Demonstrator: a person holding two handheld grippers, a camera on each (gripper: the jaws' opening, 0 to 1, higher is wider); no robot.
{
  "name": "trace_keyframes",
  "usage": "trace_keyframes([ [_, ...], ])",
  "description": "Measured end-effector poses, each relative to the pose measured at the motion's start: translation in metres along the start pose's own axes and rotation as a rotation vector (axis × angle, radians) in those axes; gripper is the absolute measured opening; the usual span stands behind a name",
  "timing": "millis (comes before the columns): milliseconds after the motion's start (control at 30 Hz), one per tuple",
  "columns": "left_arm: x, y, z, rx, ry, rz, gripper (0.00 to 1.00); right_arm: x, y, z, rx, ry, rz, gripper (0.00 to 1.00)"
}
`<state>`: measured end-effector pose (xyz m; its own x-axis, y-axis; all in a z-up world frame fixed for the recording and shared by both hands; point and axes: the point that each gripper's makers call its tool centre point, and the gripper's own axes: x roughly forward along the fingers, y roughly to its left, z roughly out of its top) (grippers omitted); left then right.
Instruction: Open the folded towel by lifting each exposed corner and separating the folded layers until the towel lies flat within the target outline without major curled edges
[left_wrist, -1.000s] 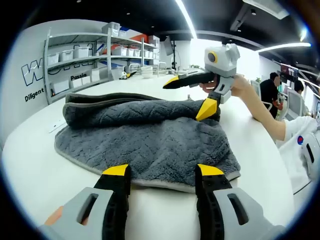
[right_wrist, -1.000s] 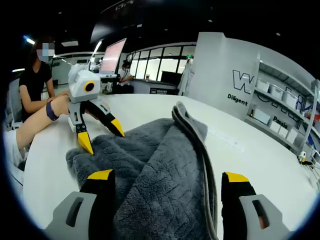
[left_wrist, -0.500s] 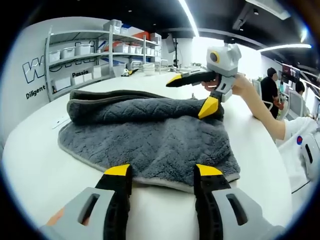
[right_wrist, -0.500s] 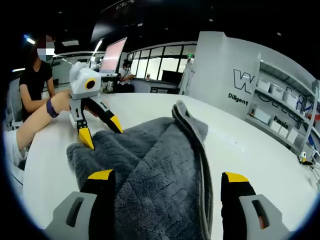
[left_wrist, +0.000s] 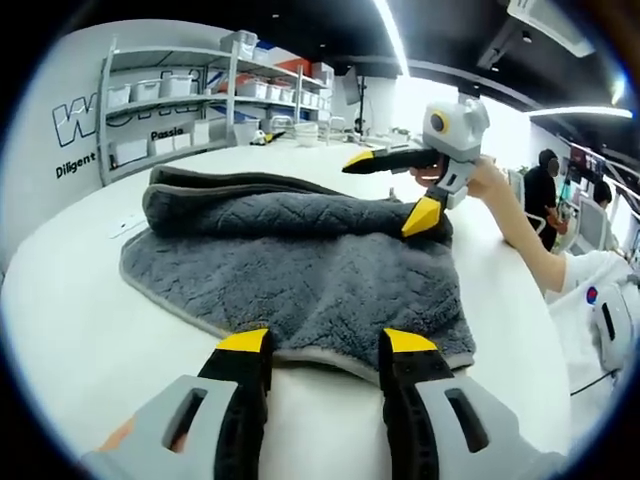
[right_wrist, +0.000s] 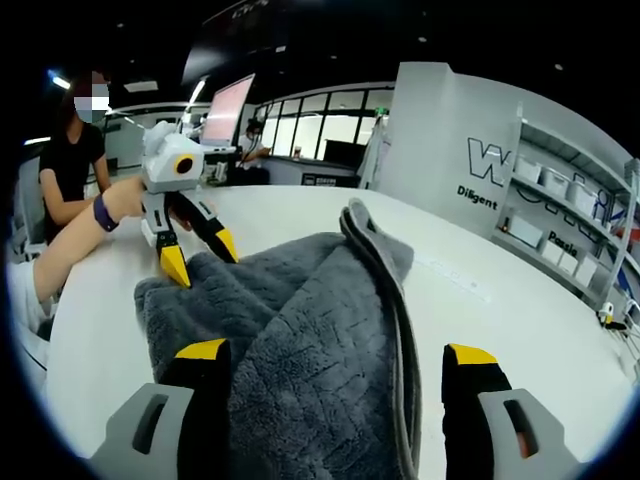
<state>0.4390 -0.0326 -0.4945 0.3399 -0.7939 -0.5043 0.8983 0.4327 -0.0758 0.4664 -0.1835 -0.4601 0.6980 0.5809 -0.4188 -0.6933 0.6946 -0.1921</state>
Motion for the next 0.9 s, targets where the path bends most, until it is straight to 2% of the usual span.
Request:
trace_keyframes([
  [900,-0.023,0.009,-0.012,-0.005,0.04,0.01,0.35,-0.001,0.003,0.001,0.006,0.001,0.007,0.89],
])
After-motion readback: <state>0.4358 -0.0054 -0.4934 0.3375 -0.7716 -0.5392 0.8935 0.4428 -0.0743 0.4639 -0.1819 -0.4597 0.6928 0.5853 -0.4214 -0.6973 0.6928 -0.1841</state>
